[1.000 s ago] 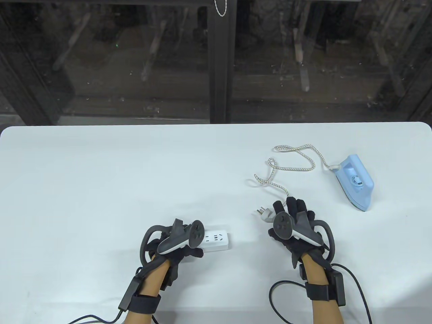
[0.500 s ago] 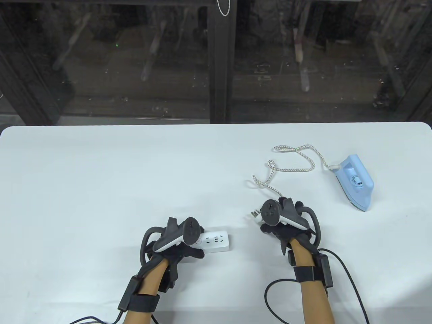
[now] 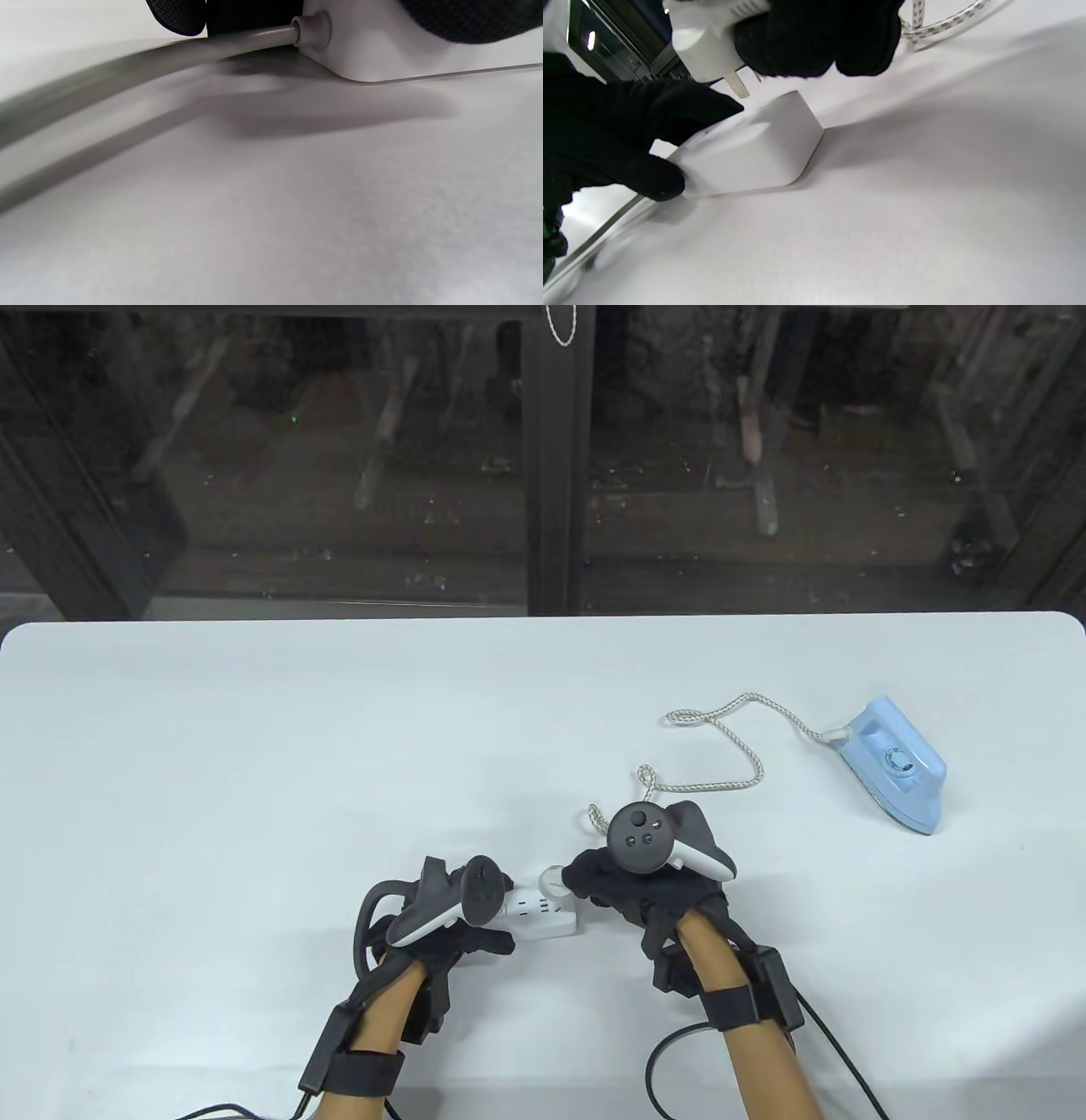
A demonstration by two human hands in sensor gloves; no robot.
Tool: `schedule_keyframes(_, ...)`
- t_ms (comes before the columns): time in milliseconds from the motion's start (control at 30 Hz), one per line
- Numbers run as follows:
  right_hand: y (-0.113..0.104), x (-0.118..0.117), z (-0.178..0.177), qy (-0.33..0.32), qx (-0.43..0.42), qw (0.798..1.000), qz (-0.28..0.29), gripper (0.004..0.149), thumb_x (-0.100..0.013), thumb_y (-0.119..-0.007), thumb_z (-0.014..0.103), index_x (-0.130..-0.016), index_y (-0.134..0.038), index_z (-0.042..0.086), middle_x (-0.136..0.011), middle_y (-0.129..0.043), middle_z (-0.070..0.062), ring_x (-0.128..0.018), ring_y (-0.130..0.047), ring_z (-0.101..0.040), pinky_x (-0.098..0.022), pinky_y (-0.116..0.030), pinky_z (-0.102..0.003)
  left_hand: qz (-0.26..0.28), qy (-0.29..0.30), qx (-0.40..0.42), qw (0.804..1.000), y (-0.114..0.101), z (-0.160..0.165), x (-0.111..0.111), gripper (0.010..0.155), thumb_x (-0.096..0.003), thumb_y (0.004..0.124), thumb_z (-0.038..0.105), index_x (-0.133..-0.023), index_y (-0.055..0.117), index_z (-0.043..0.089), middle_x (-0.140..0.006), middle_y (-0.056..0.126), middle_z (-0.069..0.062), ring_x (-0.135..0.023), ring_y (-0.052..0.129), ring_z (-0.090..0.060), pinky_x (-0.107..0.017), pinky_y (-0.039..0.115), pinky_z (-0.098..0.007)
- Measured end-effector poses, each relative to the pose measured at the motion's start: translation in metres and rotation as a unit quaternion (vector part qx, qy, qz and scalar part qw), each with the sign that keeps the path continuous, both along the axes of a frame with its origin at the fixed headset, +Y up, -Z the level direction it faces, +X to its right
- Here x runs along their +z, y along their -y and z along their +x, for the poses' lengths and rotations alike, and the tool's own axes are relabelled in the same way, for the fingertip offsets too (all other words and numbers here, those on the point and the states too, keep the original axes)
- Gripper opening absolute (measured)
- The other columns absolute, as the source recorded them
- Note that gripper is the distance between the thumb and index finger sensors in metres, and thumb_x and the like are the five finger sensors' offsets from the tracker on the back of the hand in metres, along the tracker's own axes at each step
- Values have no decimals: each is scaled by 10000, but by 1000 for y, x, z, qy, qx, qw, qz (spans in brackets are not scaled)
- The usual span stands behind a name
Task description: Plug the electric iron into the power strip
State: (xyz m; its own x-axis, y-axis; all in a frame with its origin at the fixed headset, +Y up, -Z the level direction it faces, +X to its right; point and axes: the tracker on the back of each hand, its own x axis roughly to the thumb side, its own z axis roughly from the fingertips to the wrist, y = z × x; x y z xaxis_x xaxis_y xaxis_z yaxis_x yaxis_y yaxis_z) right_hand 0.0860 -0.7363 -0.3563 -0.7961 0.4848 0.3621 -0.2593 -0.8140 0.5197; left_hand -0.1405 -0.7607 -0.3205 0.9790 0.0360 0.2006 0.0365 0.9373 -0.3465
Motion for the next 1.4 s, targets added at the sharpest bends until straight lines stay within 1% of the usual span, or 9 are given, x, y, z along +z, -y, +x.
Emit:
schedule_keyframes(133, 2, -2, -3, -12, 13, 1000, -21, 592, -526, -477, 522, -860, -806, 161, -576, -883, -48, -788, -768, -301, -705, -264, -692, -2, 0, -1, 1000, 0, 0, 0, 764, -319, 717, 647, -1021, 481, 458, -1046, 663, 12, -918, 740, -209, -818, 616, -506)
schedule_keyframes(300, 0, -1, -10, -16, 58, 998, -13, 579, -516, -538, 535, -860, -831, 172, -576, -893, -56, -780, -777, -311, -707, -287, -699, -4, 1, -3, 1000, 0, 0, 0, 766, -319, 716, 650, -1021, 471, 466, -1050, 655, 11, -921, 734, -208, -821, 611, -506)
schedule_keyframes(433, -2, -3, -11, 2, 74, 997, -8, 580, -510, -532, 551, -837, -840, 185, -549, -895, -37, -752, -799, -297, -708, -332, -700, -5, 1, -8, 1000, 0, 1, 1, 763, -321, 714, 648, -1020, 466, 464, -1054, 647, 11, -926, 729, -210, -822, 607, -506)
schedule_keyframes(600, -1, -1, -26, 22, 166, 986, -8, 595, -461, -525, 562, -833, -784, 177, -551, -883, -32, -745, -792, -303, -710, -335, -698, -10, 1, -7, 1000, 0, 1, 0, 764, -322, 716, 645, -1019, 460, 467, -1054, 643, 9, -927, 724, -213, -824, 601, -510)
schedule_keyframes(933, 1, 8, -25, 55, 163, 985, 24, 613, -440, -508, 570, -835, -765, 179, -551, -877, -19, -736, -799, -296, -702, -371, -708, -11, 4, -17, 1000, -1, 2, 1, 767, -325, 712, 647, -1021, 448, 464, -1059, 639, 12, -932, 722, -212, -825, 598, -510)
schedule_keyframes(1000, 1, 10, -25, 59, 161, 985, 32, 611, -449, -509, 569, -860, -746, 183, -591, -874, -26, -770, -781, -301, -703, -363, -721, -9, 5, -17, 1000, -1, 3, 1, 769, -325, 710, 647, -1024, 448, 463, -1060, 643, 9, -932, 724, -214, -825, 600, -508)
schedule_keyframes(1067, 1, 13, -24, 58, 149, 984, 72, 605, -465, -505, 567, -888, -731, 197, -641, -874, -33, -805, -767, -312, -697, -383, -730, -3, 9, -21, 1000, -1, 3, 1, 770, -325, 711, 646, -1026, 460, 452, -1062, 652, 9, -930, 735, -216, -824, 602, -513)
schedule_keyframes(1233, -2, 20, -22, 54, 138, 984, 102, 654, -512, -497, 543, -1069, -562, 207, -948, -767, -120, -990, -602, -395, -696, -373, -740, -3, 19, -28, 999, -2, 5, 2, 780, -347, 688, 648, -1054, 454, 414, -1101, 626, 3, -966, 716, -240, -829, 584, -531)
schedule_keyframes(1400, -27, 24, -4, 85, 95, 976, 175, 667, -535, -487, 519, -1135, -441, 230, -1157, -556, -191, -1068, -443, -468, -705, -406, -739, 7, 17, 12, 1000, -14, 0, 6, 835, -365, 584, 683, -1107, 352, 377, -1180, 538, -14, -1076, 649, -278, -830, 570, -553)
